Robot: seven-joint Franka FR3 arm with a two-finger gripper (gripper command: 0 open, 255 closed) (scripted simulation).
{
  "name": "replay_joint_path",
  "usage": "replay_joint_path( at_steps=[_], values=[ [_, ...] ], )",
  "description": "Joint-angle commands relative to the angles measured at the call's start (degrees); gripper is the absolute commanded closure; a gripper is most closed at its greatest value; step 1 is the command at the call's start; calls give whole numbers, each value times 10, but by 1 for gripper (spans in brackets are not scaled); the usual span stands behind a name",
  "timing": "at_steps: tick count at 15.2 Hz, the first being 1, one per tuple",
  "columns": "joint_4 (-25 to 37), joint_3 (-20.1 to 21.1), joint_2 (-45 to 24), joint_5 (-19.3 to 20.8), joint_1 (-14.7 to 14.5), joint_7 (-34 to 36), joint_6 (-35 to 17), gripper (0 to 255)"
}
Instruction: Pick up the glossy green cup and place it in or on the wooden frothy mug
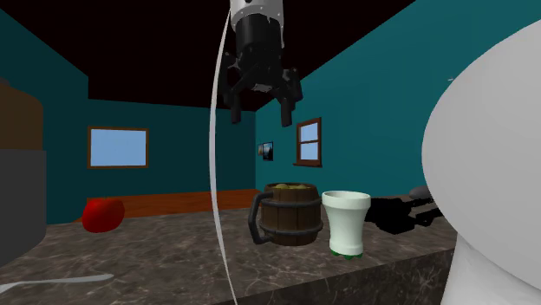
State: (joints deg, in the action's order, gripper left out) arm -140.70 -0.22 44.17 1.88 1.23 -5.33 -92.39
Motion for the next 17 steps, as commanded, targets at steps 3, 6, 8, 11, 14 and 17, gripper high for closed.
replay_joint_path(
  at_steps=[3, 6, 8, 11, 14, 17],
  values=[
    [-20, -15, -7, 19, 10, -16, -33, 0],
    [-45, -39, -23, 48, 26, -38, -85, 0],
    [-58, -55, -38, 67, 37, -53, -121, 0],
    [-72, -80, -68, 94, 55, -73, -177, 0],
    [-79, -106, -105, 119, 71, -92, -234, 0],
    [-78, -131, -149, 141, 86, -111, -292, 0]
  ],
)
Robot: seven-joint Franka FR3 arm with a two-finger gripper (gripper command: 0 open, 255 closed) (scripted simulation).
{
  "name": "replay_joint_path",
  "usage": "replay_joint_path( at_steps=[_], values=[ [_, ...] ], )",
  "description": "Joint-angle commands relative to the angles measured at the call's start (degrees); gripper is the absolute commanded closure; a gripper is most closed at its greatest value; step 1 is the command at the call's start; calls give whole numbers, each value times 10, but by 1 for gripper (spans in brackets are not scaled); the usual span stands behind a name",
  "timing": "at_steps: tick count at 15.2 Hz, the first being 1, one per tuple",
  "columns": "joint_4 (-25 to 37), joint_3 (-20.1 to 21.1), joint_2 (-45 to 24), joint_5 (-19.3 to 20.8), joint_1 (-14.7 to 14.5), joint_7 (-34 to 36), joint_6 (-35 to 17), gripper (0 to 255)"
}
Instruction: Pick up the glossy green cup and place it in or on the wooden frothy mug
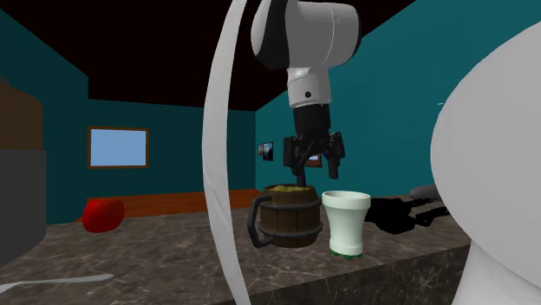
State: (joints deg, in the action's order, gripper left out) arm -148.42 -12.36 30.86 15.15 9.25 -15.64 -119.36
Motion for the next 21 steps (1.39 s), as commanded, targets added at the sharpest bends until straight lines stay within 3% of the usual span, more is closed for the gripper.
replay_joint_path(
  at_steps=[1, 10, 18, 19, 21],
  values=[
    [2, -19, -32, 15, 10, -14, -42, 0],
    [-18, -46, -100, 33, 22, -23, -140, 0],
    [-20, -47, -104, 34, 22, -22, -145, 0],
    [-20, -47, -104, 34, 22, -22, -145, 255],
    [-20, -47, -104, 34, 22, -22, -145, 255]
  ],
)
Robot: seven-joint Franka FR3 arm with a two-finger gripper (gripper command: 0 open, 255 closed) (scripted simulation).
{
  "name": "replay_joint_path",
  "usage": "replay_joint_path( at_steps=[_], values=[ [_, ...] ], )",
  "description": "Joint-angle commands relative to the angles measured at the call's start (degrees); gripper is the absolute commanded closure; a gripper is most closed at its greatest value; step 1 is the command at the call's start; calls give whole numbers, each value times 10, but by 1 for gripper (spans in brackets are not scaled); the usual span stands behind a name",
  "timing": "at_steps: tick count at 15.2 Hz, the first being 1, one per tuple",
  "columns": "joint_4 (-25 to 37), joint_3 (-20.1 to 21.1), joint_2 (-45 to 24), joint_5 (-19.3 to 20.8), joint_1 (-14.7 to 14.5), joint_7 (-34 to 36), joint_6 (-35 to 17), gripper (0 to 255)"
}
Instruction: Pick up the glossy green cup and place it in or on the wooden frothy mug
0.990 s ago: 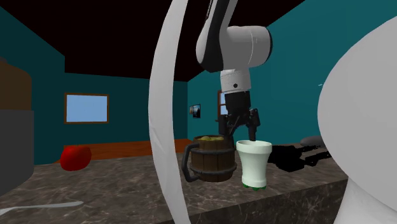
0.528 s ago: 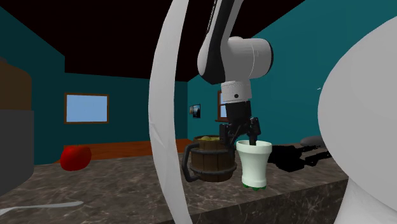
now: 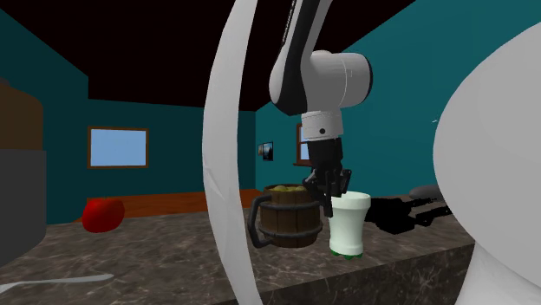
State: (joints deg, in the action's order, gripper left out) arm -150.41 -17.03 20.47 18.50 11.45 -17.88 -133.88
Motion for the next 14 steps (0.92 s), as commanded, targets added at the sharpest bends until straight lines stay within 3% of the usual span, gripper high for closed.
replay_joint_path(
  at_steps=[1, 7, 14],
  values=[
    [0, 0, 0, 0, 0, 0, 0, 255],
    [0, 0, 0, 0, 0, 0, 0, 255],
    [30, 7, 35, -8, -2, -8, 64, 255]
  ],
)
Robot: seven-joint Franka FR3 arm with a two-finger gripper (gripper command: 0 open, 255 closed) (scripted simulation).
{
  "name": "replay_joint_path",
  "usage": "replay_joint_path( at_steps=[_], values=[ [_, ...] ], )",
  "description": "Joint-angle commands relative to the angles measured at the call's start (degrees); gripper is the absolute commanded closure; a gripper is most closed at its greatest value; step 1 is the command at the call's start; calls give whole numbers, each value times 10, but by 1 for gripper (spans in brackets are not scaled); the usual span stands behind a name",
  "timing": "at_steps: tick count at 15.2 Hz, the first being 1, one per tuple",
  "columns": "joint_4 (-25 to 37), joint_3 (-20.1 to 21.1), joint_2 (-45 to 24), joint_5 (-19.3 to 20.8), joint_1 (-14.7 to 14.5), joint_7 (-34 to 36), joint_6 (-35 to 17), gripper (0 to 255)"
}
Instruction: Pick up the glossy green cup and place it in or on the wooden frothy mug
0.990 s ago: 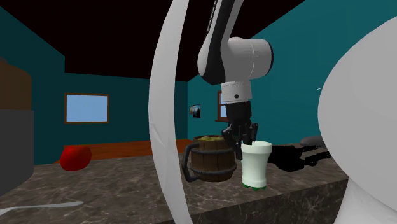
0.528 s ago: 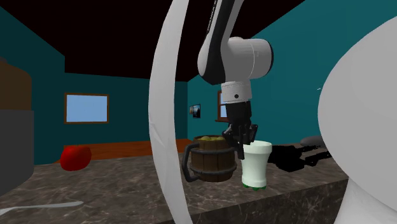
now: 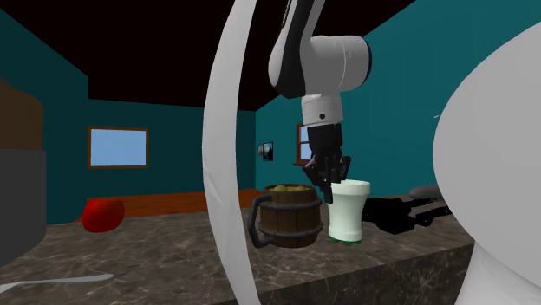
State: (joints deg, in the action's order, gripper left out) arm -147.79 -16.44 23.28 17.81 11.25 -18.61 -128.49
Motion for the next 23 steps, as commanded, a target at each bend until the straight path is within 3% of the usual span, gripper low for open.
replay_joint_path(
  at_steps=[1, 23],
  values=[
    [8, 2, 11, -2, 0, -2, 19, 255],
    [140, 24, 60, -25, -8, -26, 199, 255]
  ],
)
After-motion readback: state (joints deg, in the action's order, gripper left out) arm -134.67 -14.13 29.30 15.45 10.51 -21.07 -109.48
